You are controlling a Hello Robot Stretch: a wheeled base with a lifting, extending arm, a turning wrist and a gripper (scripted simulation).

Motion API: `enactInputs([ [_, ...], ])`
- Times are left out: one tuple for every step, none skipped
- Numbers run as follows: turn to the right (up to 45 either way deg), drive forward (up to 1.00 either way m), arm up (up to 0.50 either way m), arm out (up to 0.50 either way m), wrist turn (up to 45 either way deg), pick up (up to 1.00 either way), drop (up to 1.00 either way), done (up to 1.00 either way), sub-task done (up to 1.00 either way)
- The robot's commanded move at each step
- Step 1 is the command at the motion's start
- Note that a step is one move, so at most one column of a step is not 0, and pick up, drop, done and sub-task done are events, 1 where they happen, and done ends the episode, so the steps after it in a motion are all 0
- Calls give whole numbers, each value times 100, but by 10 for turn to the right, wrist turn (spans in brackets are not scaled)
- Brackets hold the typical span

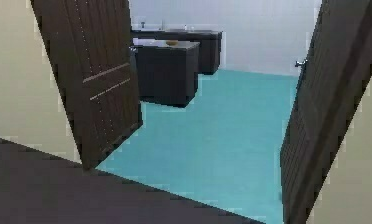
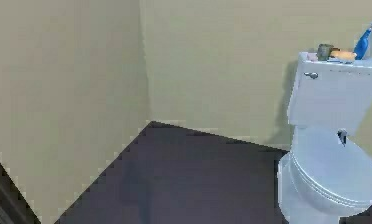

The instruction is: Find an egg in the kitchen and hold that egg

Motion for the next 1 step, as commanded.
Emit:
enactInputs([
  [0,95,0,0,0,0,0,0,0],
])
